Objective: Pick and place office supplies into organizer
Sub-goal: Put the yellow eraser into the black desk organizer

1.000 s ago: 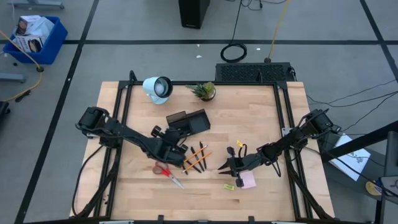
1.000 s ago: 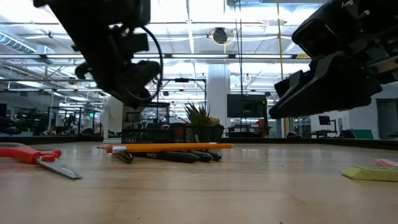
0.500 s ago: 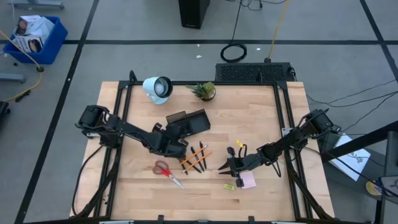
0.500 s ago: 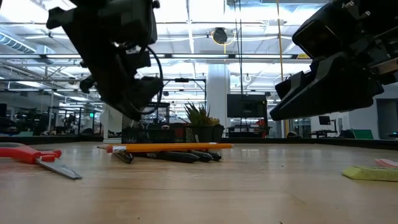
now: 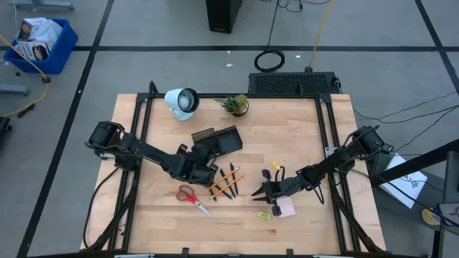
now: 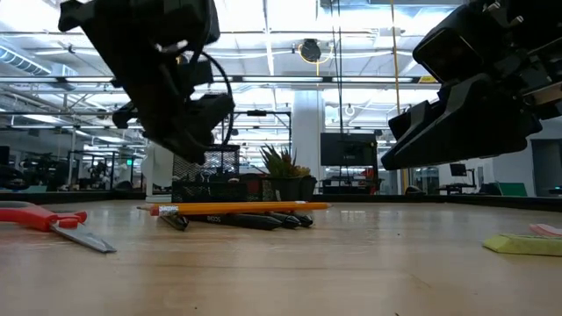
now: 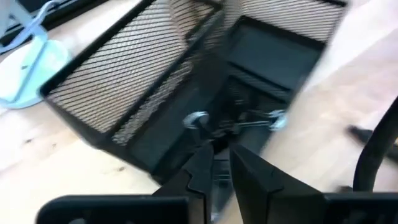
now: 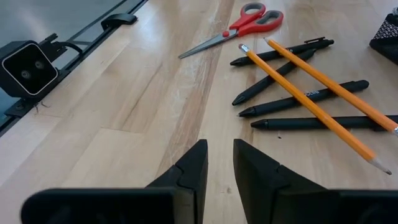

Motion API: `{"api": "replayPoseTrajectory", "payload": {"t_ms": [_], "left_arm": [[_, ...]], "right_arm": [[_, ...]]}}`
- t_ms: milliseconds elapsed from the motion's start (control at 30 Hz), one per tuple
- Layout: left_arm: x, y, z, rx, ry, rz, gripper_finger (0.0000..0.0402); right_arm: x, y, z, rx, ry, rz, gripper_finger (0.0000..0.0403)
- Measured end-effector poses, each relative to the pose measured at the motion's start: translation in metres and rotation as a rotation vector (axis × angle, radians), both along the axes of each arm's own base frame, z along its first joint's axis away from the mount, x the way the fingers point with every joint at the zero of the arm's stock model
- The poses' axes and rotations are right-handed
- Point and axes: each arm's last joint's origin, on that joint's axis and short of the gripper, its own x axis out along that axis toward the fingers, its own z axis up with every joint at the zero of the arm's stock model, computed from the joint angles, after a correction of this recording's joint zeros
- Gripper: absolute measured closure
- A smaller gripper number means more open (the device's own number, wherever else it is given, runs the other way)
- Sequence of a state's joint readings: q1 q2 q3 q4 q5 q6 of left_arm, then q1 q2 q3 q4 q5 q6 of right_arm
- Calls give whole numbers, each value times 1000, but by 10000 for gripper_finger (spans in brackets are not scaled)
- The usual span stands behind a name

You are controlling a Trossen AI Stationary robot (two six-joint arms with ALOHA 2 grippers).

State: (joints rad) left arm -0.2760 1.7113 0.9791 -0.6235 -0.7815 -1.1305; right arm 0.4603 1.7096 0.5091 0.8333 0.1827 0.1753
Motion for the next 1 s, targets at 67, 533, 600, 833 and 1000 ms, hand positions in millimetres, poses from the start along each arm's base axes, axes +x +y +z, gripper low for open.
{"api": "replayPoseTrajectory", "payload": {"t_ms": [67, 533, 600, 833, 1000], "left_arm": [[-2, -7, 6, -2, -20, -23, 334], [-9, -86, 31, 120, -377, -214, 325], [-12, -97, 34, 133, -396, -268, 325], [-12, -131, 53, 207, -468, -538, 325], [-8, -139, 64, 188, -507, -696, 325]], "right_arm": [[0, 0, 0, 0, 0, 0, 332], [-1, 4, 2, 38, -6, 29, 332], [-1, 6, 3, 44, -24, 32, 332], [-1, 7, 5, 54, -34, 71, 332], [-1, 7, 5, 60, -36, 64, 332]]}}
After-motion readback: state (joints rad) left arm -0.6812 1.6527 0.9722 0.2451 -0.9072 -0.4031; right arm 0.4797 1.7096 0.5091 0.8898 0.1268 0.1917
